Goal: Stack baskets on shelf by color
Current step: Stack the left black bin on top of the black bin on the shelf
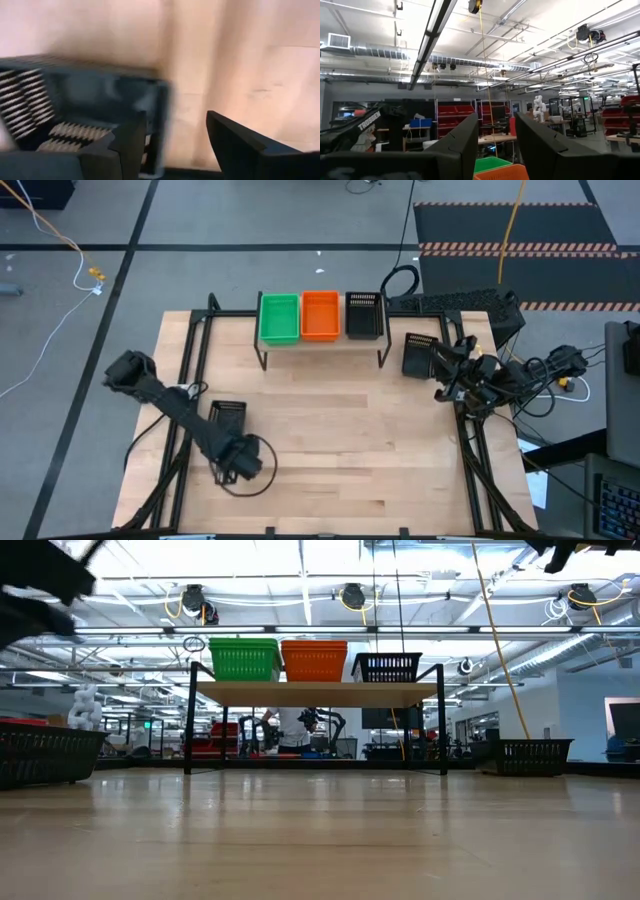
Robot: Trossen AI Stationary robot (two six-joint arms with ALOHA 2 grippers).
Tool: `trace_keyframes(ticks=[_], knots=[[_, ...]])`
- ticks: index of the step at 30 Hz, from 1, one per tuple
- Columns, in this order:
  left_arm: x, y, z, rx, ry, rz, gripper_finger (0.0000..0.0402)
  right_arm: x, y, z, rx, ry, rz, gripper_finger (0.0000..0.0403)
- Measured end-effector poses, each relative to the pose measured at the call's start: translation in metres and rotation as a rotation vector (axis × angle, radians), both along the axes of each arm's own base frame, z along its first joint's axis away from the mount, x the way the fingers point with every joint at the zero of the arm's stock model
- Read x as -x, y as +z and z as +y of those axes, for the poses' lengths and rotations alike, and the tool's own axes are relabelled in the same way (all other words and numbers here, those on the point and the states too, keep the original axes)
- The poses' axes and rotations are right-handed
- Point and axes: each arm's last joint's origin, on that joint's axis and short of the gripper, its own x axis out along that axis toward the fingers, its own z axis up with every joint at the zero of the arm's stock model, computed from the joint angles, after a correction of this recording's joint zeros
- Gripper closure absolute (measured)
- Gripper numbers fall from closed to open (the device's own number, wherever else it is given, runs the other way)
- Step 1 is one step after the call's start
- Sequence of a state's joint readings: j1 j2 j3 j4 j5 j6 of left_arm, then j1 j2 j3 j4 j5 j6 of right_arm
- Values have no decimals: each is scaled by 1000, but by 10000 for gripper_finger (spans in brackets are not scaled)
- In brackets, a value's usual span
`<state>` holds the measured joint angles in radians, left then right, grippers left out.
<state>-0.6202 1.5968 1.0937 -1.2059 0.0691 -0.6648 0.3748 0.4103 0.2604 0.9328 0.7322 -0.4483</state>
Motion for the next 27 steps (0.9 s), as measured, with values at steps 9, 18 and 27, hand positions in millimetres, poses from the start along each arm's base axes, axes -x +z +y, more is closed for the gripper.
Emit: trace_keyframes(ticks=[9,18,27], knots=[[19,-28,4,-48,15,64,192,0,0,0,7,-6,0,280],[17,-37,11,-14,-9,63,271,0,0,0,7,-6,0,280],[-19,-3,17,142,57,-19,383,0,0,0,-6,4,-2,280]])
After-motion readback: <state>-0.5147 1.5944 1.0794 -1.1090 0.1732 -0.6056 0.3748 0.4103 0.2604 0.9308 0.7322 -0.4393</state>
